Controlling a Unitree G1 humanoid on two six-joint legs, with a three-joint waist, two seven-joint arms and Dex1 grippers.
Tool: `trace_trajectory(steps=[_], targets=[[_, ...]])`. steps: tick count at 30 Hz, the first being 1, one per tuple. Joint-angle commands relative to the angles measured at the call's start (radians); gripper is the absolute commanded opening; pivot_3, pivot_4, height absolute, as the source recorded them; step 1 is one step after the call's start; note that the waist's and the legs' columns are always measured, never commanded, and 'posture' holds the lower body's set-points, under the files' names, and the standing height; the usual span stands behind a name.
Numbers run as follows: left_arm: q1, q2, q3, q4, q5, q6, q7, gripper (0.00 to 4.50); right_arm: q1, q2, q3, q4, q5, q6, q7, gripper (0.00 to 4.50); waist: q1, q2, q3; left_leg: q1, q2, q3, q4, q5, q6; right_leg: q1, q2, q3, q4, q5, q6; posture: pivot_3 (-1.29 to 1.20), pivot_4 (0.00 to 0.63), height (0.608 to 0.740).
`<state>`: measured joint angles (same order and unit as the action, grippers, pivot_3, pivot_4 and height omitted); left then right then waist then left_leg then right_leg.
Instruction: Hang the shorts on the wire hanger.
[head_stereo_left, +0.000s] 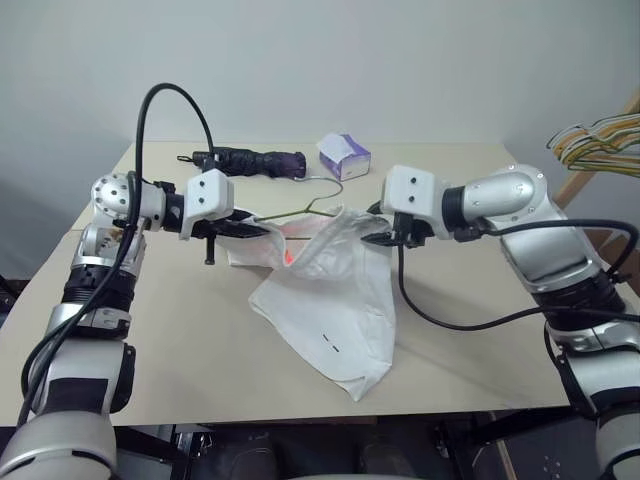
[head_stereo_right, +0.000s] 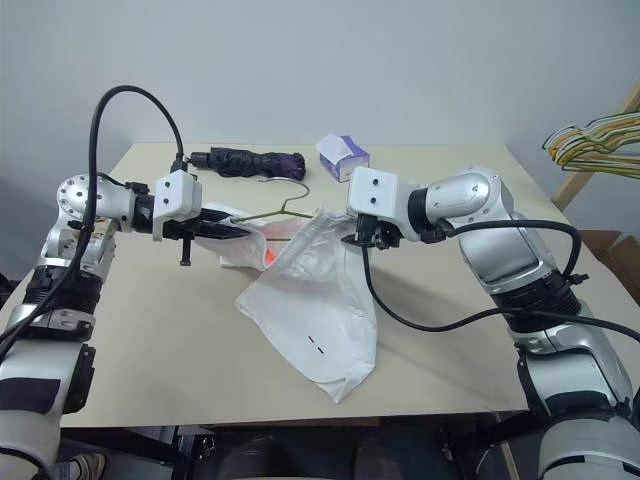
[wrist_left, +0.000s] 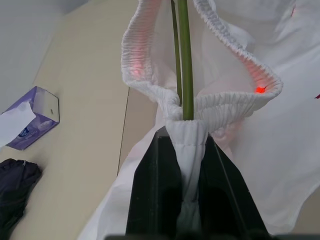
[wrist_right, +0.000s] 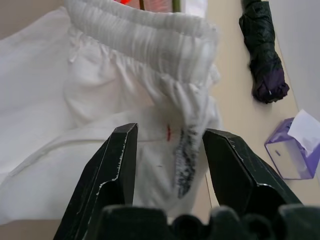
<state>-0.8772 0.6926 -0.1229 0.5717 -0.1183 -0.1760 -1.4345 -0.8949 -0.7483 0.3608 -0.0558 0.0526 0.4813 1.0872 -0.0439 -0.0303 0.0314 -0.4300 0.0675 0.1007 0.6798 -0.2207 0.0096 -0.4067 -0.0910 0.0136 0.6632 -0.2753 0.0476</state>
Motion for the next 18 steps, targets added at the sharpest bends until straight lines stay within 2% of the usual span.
trace_trajectory(steps=[1,18], targets=[[-0.045,0.000,0.013,0.008,-0.002,-0.028,0.007,0.02,-0.048,-0.002,-0.061,0.011,0.012,-0.044,0.019,2.50,0.000,0.000,0.000,0.000,0.000,0.000,0.000,0.000,0.000,0.000,0.000,0.000,0.000,0.000,0.000,-0.01,0.000,0.740],[-0.087,-0.008,0.024,0.016,-0.022,-0.047,-0.016,0.02,-0.084,0.087,-0.025,0.125,-0.002,-0.016,0.087,2.50,-0.001,0.000,0.000,0.000,0.000,0.000,0.000,0.000,0.000,0.000,0.000,0.000,0.000,0.000,0.000,-0.02,0.000,0.740]])
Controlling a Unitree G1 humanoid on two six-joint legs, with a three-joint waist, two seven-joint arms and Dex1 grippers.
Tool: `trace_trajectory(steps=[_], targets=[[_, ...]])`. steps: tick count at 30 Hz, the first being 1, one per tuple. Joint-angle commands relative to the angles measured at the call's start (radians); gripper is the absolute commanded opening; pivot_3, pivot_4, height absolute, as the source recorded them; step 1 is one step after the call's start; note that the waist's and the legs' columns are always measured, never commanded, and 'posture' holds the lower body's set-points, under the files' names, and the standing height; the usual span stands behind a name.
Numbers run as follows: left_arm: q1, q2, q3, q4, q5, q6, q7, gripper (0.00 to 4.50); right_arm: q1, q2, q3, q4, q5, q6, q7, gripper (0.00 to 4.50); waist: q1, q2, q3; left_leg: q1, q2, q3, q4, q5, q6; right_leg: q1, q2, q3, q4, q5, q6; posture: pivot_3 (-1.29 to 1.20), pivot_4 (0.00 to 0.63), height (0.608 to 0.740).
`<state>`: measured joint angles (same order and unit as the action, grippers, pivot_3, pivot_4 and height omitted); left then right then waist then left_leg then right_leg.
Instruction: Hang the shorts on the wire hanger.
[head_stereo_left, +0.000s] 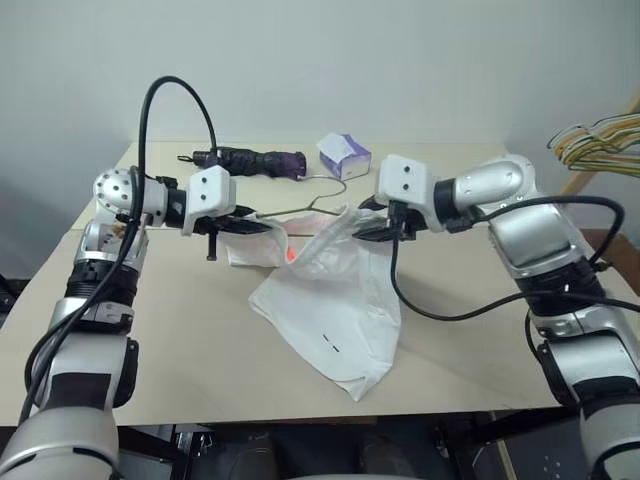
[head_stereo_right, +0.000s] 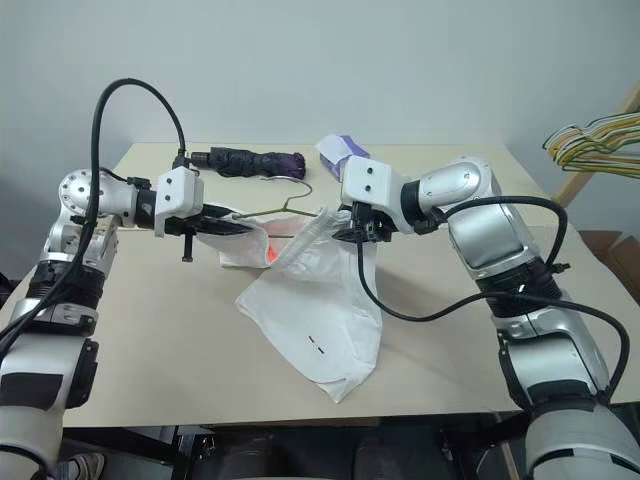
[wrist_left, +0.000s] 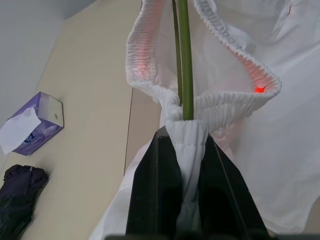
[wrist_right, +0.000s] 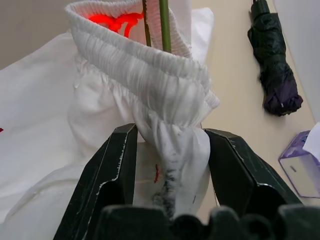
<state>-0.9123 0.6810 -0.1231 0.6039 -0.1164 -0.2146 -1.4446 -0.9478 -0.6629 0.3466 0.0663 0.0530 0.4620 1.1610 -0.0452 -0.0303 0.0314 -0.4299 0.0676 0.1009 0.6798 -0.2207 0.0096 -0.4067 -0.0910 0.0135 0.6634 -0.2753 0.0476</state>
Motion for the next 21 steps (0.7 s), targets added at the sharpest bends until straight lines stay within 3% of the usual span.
trace_trajectory(steps=[1,3,8,13,21], targets=[[-0.055,0.002,0.026,-0.015,-0.027,-0.007,-0.007,0.02,-0.030,0.001,-0.010,0.007,-0.003,0.001,0.020,2.33,0.000,0.000,0.000,0.000,0.000,0.000,0.000,0.000,0.000,0.000,0.000,0.000,0.000,0.000,0.000,-0.02,0.000,0.740],[-0.059,0.002,0.026,-0.008,-0.026,-0.012,-0.011,0.02,-0.025,0.000,-0.007,0.016,-0.011,-0.014,0.026,1.89,0.000,0.000,0.000,0.000,0.000,0.000,0.000,0.000,0.000,0.000,0.000,0.000,0.000,0.000,0.000,-0.02,0.000,0.740],[-0.070,-0.002,0.024,0.021,-0.019,-0.025,-0.017,0.02,-0.006,-0.002,-0.009,0.028,-0.025,-0.049,0.033,0.13,-0.001,0.000,0.000,0.000,0.000,0.000,0.000,0.000,0.000,0.000,0.000,0.000,0.000,0.000,0.000,-0.03,0.000,0.740],[-0.097,-0.018,0.034,0.069,-0.042,0.028,-0.042,0.02,0.009,0.001,-0.014,0.031,-0.039,-0.062,0.026,0.03,-0.001,0.000,0.000,0.000,0.000,0.000,0.000,0.000,0.000,0.000,0.000,0.000,0.000,0.000,0.000,-0.03,0.000,0.740],[-0.103,-0.029,0.062,0.129,-0.070,-0.004,-0.087,2.57,0.037,0.001,-0.064,-0.010,0.000,0.010,-0.002,0.00,-0.008,0.000,0.000,0.000,0.000,0.000,0.000,0.000,0.000,0.000,0.000,0.000,0.000,0.000,0.000,-0.07,0.000,0.740]])
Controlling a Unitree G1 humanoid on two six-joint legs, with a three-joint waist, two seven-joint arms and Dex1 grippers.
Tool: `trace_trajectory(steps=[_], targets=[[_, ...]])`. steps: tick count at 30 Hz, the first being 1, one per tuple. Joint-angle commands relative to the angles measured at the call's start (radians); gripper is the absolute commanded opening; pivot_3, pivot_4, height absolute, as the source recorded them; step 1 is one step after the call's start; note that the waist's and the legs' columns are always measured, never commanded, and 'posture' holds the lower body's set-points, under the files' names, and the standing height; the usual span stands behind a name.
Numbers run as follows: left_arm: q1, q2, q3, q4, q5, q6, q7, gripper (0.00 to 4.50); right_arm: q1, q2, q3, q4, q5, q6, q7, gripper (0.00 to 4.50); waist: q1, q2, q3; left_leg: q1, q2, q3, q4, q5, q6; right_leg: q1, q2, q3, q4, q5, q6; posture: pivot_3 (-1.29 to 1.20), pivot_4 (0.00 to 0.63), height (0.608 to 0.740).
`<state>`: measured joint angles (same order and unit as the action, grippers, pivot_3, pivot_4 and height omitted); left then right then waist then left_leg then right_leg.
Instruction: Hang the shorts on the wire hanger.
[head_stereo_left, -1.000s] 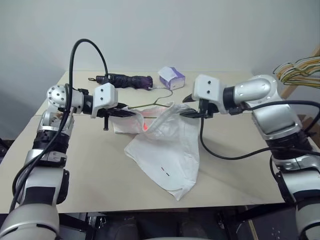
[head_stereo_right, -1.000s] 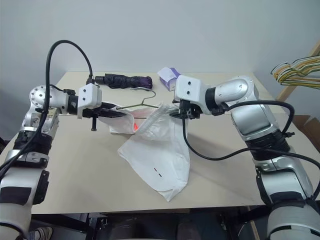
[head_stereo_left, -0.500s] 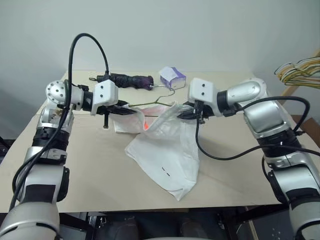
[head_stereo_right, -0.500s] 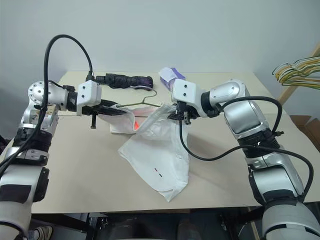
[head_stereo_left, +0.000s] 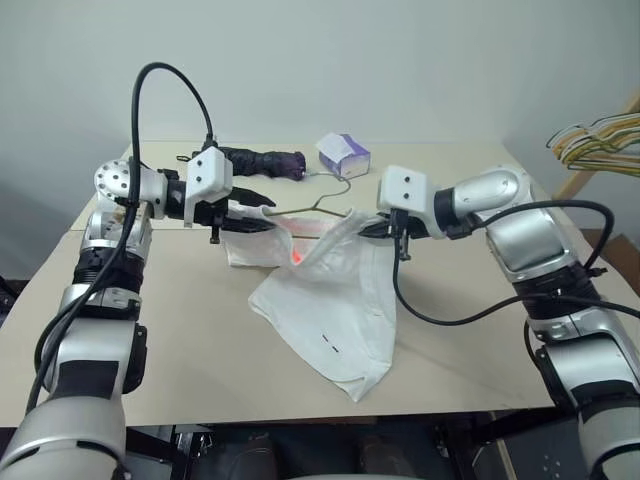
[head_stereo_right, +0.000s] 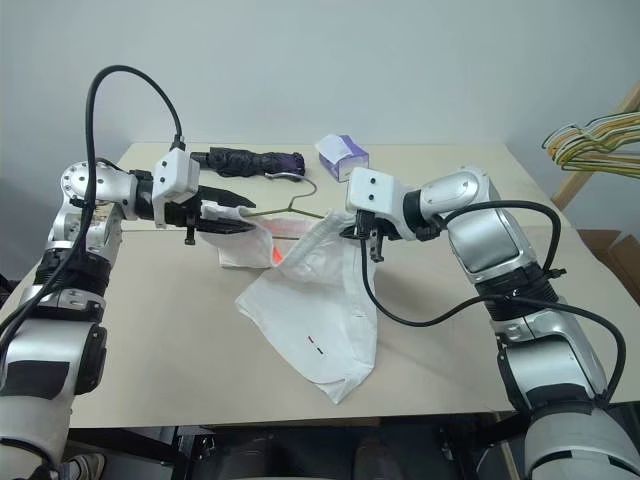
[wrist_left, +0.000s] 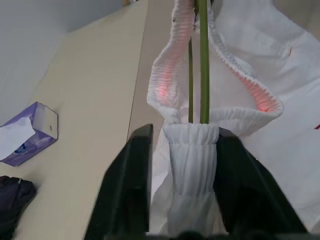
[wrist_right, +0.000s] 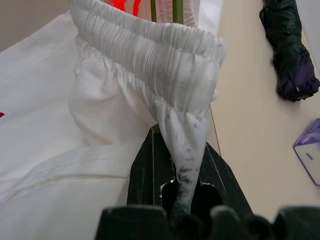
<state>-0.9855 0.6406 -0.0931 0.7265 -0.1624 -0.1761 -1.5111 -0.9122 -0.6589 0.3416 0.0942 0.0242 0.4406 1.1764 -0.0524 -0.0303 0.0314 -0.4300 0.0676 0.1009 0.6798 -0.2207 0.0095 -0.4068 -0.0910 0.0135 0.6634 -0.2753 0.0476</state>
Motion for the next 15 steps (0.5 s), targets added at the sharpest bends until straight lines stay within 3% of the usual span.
trace_trajectory(steps=[1,6,11,15], targets=[[-0.035,0.011,0.047,0.018,-0.031,-0.047,-0.007,2.88,0.011,-0.006,-0.069,-0.048,0.034,0.048,-0.024,0.00,-0.003,0.000,0.000,0.000,0.000,0.000,0.000,0.000,0.000,0.000,0.000,0.000,0.000,0.000,0.000,-0.07,0.000,0.740],[-0.050,0.032,0.104,0.052,-0.049,-0.075,0.018,4.48,0.057,-0.015,-0.113,-0.097,0.062,0.122,-0.062,0.00,-0.019,0.000,0.000,0.000,0.000,0.000,0.000,0.000,0.000,0.000,0.000,0.000,0.000,0.000,0.000,-0.09,0.000,0.740],[-0.042,0.041,0.180,0.020,-0.107,-0.019,0.068,4.48,0.122,-0.027,-0.168,-0.170,0.087,0.272,-0.128,0.00,-0.029,0.000,0.000,0.000,0.000,0.000,0.000,0.000,0.000,0.000,0.000,0.000,0.000,0.000,0.000,-0.11,0.000,0.740],[0.089,0.014,0.220,-0.176,-0.189,0.103,0.127,4.48,0.200,-0.024,-0.325,-0.299,0.150,0.583,-0.259,0.00,-0.033,0.000,0.000,0.000,0.000,-0.001,0.000,0.000,0.000,0.000,-0.001,0.000,0.001,0.000,0.000,-0.11,0.000,0.740]])
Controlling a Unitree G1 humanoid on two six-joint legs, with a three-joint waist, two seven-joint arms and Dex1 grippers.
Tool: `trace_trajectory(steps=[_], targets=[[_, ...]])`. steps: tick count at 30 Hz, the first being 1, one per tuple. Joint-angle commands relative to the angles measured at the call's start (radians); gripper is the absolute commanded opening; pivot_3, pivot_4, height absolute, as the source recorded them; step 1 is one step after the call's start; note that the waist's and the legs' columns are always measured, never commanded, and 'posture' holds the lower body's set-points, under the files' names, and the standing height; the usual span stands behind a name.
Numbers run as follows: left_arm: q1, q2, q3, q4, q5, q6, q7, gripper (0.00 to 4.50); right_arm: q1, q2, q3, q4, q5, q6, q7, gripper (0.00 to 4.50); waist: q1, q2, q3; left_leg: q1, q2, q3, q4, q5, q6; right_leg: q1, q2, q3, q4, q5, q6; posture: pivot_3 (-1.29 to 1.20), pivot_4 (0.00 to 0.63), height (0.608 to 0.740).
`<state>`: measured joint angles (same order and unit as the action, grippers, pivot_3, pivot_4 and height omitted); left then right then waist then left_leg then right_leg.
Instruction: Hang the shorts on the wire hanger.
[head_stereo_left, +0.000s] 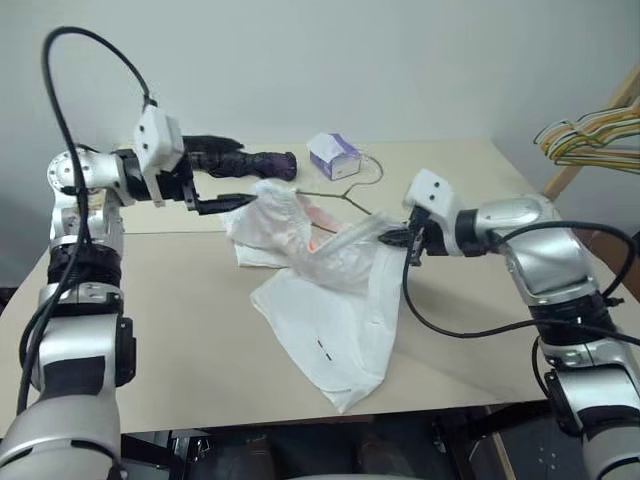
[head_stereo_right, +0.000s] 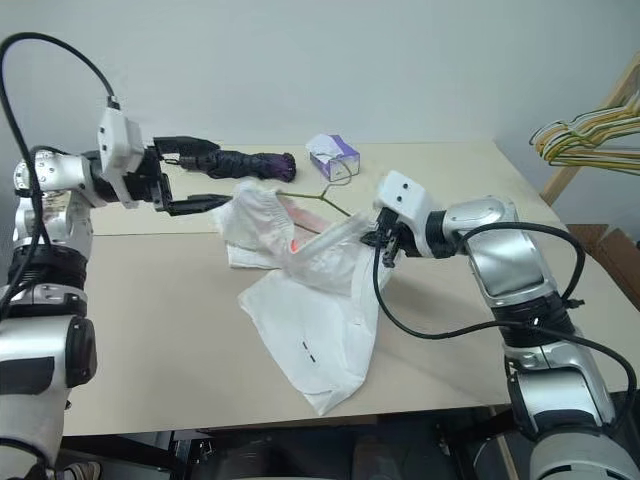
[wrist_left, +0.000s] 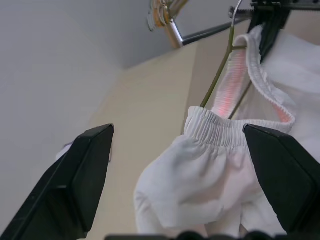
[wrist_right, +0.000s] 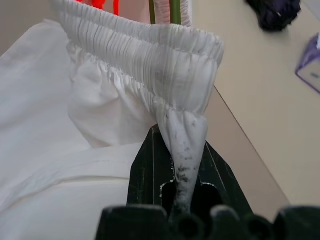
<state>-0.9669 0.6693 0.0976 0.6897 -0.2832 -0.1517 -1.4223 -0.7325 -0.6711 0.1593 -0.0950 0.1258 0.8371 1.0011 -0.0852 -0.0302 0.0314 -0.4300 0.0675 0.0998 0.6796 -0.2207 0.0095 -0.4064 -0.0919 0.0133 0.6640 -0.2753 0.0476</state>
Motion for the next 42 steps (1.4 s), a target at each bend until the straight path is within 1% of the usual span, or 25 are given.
trace_trajectory(steps=[1,3,6,8,10,11,13,17,23,28,30,33,35,39,42], targets=[[0.102,-0.020,0.031,-0.189,-0.083,0.111,0.051,4.48,0.035,-0.019,-0.168,-0.141,0.063,0.236,-0.100,0.00,-0.001,0.000,0.000,0.000,0.000,0.000,0.000,0.000,0.000,0.000,0.000,0.000,0.000,0.000,0.000,-0.11,0.000,0.740],[0.198,-0.037,0.023,-0.325,-0.097,0.166,0.106,4.48,0.066,-0.056,-0.230,-0.216,0.082,0.390,-0.138,0.00,-0.001,0.000,0.000,0.000,0.000,-0.001,0.000,0.000,0.000,0.000,0.000,0.000,0.000,0.000,0.000,-0.11,0.000,0.740],[0.310,-0.049,0.001,-0.488,-0.095,0.241,0.174,4.48,0.080,-0.096,-0.311,-0.283,0.069,0.590,-0.228,0.00,-0.004,0.000,0.000,0.000,0.000,-0.001,0.000,0.000,0.000,0.000,0.000,0.000,0.000,0.000,0.000,-0.12,0.000,0.740],[0.353,-0.071,0.000,-0.571,-0.112,0.288,0.225,4.48,0.073,-0.118,-0.377,-0.293,0.066,0.718,-0.276,0.00,-0.005,0.000,0.000,0.001,0.000,-0.001,0.000,0.000,0.000,0.000,0.000,0.000,0.000,0.000,0.000,-0.14,0.000,0.740],[0.375,-0.094,0.006,-0.630,-0.139,0.327,0.264,4.48,0.075,-0.137,-0.424,-0.274,0.063,0.772,-0.329,0.00,-0.004,0.000,0.000,0.001,0.000,-0.001,0.000,0.000,0.000,0.001,0.000,0.000,0.000,0.000,0.000,-0.16,0.000,0.740],[0.382,-0.100,0.009,-0.651,-0.149,0.343,0.276,4.48,0.080,-0.142,-0.437,-0.268,0.066,0.777,-0.353,0.00,-0.007,0.000,0.000,0.001,-0.001,-0.001,0.000,0.000,0.000,0.002,0.000,0.000,-0.001,0.000,0.000,-0.16,0.000,0.740],[0.386,-0.119,0.008,-0.689,-0.170,0.369,0.306,4.48,0.097,-0.165,-0.508,-0.223,0.062,0.777,-0.407,0.00,-0.012,0.000,0.000,0.001,-0.001,-0.001,0.000,0.000,0.000,0.002,0.000,0.000,-0.001,0.000,0.000,-0.17,0.000,0.740],[0.378,-0.131,-0.012,-0.708,-0.181,0.387,0.313,4.48,0.098,-0.187,-0.635,-0.114,0.039,0.777,-0.526,0.00,-0.019,0.002,-0.001,0.002,-0.001,-0.001,-0.001,0.000,0.000,0.002,0.000,0.001,-0.002,0.000,0.000,-0.20,0.000,0.740],[0.350,-0.136,-0.022,-0.696,-0.197,0.383,0.300,4.48,0.071,-0.227,-0.762,-0.003,0.005,0.777,-0.679,0.00,-0.047,0.010,-0.006,0.005,-0.002,-0.001,-0.002,0.000,0.000,0.004,0.000,0.003,-0.002,0.000,0.000,-0.22,0.000,0.740],[0.348,-0.149,-0.014,-0.702,-0.233,0.365,0.283,4.48,0.076,-0.272,-0.827,0.034,-0.024,0.777,-0.770,0.00,-0.070,0.016,-0.010,0.006,-0.002,-0.001,-0.003,0.000,0.000,0.005,0.000,0.003,-0.003,0.000,0.001,-0.23,0.000,0.740],[0.351,-0.151,-0.018,-0.702,-0.232,0.362,0.289,4.48,0.040,-0.285,-0.857,0.077,-0.067,0.777,-0.823,0.00,-0.083,0.017,-0.010,0.007,-0.002,-0.001,-0.003,0.000,0.000,0.006,0.000,0.004,-0.003,0.000,0.001,-0.23,0.000,0.740],[0.355,-0.158,-0.018,-0.708,-0.241,0.374,0.306,4.48,-0.048,-0.269,-0.913,0.128,-0.132,0.777,-0.906,0.00,-0.098,0.021,-0.010,0.011,-0.003,-0.002,-0.003,-0.001,0.001,0.011,0.000,0.004,-0.005,-0.001,0.001,-0.22,0.000,0.740],[0.357,-0.161,-0.017,-0.714,-0.250,0.385,0.317,4.48,-0.097,-0.266,-0.939,0.166,-0.163,0.764,-0.951,0.00,-0.101,0.022,-0.010,0.016,-0.003,-0.002,-0.006,-0.001,0.001,0.016,0.000,0.005,-0.007,-0.001,0.002,-0.21,0.000,0.740],[0.368,-0.163,-0.006,-0.724,-0.266,0.379,0.324,4.48,-0.158,-0.289,-0.980,0.301,-0.196,0.633,-1.027,0.00,-0.108,0.022,-0.010,0.019,-0.003,-0.003,-0.008,-0.001,0.001,0.018,0.000,0.005,-0.009,-0.001,0.002,-0.21,0.000,0.740],[0.375,-0.162,-0.004,-0.731,-0.276,0.383,0.328,4.48,-0.211,-0.309,-0.996,0.418,-0.186,0.548,-1.059,0.00,-0.111,0.023,-0.010,0.019,-0.004,-0.002,-0.009,-0.001,0.001,0.018,-0.001,0.006,-0.009,-0.001,0.002,-0.20,0.000,0.740]])
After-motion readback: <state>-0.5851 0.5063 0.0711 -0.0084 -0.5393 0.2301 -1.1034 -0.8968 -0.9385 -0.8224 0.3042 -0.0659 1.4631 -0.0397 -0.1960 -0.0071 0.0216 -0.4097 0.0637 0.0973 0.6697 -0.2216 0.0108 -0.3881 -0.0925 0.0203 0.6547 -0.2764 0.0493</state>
